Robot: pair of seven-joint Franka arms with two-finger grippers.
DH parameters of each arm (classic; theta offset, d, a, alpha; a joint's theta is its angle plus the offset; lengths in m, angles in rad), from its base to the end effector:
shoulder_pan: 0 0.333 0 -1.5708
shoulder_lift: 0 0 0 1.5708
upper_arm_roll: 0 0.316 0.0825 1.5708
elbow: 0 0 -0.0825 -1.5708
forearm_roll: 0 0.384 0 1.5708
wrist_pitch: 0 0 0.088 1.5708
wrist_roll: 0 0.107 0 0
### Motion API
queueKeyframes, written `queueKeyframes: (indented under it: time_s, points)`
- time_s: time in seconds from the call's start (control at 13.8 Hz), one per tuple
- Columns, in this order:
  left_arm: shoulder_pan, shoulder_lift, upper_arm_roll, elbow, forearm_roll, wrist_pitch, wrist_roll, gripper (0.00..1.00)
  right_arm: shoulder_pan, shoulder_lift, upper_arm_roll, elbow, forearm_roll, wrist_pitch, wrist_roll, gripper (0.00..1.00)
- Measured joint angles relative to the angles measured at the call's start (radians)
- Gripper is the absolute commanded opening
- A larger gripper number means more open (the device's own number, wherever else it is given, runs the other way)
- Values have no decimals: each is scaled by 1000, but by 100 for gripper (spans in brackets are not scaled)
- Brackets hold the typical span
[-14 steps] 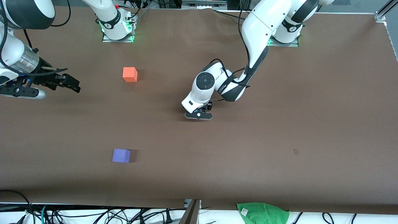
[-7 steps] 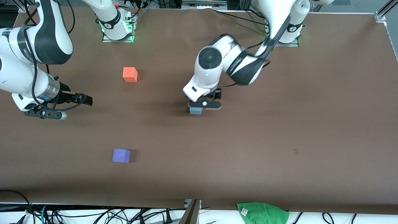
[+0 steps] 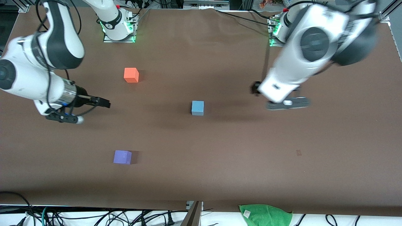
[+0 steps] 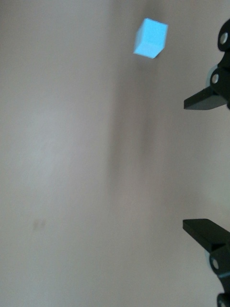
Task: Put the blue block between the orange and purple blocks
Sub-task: 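Release the blue cube with the left gripper while the right gripper reaches, then grasp the blue cube with the right gripper while the left gripper withdraws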
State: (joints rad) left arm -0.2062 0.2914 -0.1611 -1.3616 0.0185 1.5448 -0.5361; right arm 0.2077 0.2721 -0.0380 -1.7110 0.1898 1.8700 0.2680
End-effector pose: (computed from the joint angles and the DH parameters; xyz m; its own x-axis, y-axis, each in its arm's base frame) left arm 0.5979 -0.2127 0.5488 0.9796 0.1723 -0.1038 0.1701 -0.9850 -0.0295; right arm 0.6134 0.1215 0.4219 0.9761 -0.1513 -0.1559 -0.1716 -0.9771 -0.1261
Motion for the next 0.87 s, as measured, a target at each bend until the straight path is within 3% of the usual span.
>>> queueKeyframes:
  time_s: [0.22,0.44,0.58,0.87]
  points:
    - [94,-69,-1,-1,0,-49,52,100,130,73,5,54,24,37,173,99]
    - [96,-91,-8,-7,0,-78,75,100,276,190,8,189,24,62,332,99]
    - [95,-91,-1,-16,0,-75,105,100,337,301,7,256,21,168,357,99]
    - [96,-113,48,-71,0,0,255,100,428,473,3,318,-44,297,407,99]
